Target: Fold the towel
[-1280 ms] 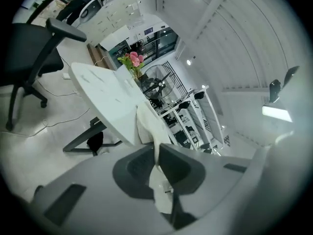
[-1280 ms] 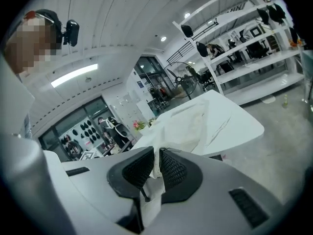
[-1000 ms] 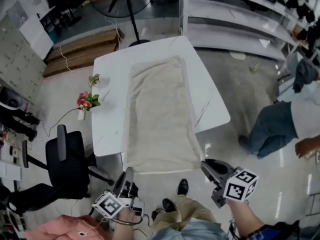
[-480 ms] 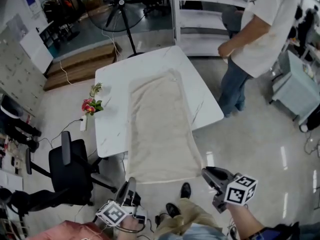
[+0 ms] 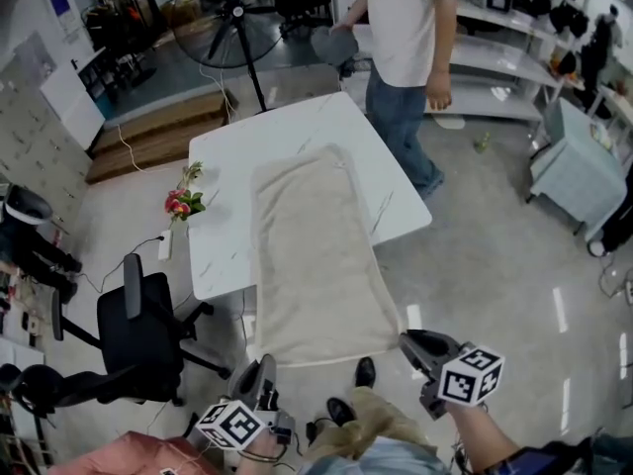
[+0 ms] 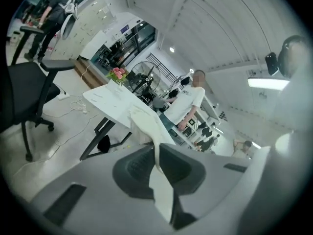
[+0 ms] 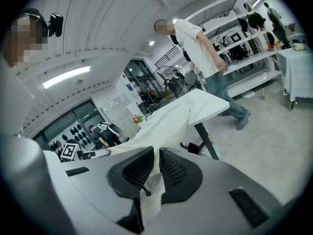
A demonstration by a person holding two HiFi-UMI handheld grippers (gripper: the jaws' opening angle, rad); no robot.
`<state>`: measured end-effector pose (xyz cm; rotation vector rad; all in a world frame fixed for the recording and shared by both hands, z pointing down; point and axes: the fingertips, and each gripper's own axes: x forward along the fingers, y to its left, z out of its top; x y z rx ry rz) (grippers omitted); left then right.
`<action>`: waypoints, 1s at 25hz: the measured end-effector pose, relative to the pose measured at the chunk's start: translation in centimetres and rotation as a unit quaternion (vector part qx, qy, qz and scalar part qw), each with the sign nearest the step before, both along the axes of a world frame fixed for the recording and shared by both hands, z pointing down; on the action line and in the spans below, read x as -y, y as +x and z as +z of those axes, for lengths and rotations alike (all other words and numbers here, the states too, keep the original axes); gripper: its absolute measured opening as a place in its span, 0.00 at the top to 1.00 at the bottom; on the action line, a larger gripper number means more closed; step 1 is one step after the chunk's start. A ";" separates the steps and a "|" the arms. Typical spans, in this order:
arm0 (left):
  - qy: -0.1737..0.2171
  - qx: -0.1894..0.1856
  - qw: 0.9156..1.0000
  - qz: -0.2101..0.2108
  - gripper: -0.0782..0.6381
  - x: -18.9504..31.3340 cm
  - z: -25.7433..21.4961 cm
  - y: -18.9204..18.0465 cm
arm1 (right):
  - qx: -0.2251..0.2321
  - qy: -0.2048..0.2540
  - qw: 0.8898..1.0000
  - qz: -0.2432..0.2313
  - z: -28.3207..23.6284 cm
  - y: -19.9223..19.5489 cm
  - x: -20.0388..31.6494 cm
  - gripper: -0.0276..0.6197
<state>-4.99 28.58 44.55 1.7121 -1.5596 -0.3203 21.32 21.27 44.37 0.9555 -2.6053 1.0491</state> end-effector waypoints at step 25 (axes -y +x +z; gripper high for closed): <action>0.063 0.032 0.998 0.004 0.85 2.2 -6.2 -1.2 | 0.017 0.043 0.999 0.027 -5.1 -0.4 0.7 0.88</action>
